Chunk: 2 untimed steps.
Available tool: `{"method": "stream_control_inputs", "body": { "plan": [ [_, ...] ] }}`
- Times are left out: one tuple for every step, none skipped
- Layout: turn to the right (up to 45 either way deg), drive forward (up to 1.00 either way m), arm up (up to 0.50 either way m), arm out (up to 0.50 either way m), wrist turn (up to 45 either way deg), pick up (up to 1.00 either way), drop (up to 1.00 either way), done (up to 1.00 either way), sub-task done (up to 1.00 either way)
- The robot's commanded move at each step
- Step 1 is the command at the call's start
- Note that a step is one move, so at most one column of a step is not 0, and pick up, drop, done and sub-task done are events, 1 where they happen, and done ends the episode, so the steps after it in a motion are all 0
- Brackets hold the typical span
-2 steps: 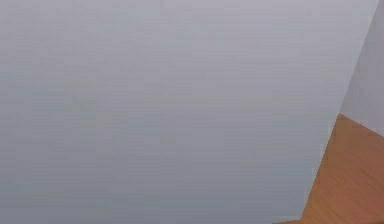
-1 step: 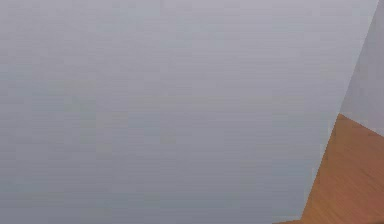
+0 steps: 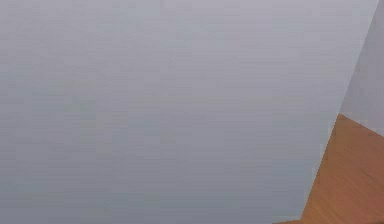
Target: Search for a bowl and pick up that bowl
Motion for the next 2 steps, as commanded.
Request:
{"method": "stream_control_inputs", "body": {
  "plan": [
    [0.0,0.00,-0.26,0.00,0.0,0.00,0.00,0.00,0.00],
    [0.0,0.00,0.00,0.00,0.0,1.00,0.00,0.00,0.00]
  ]
}}
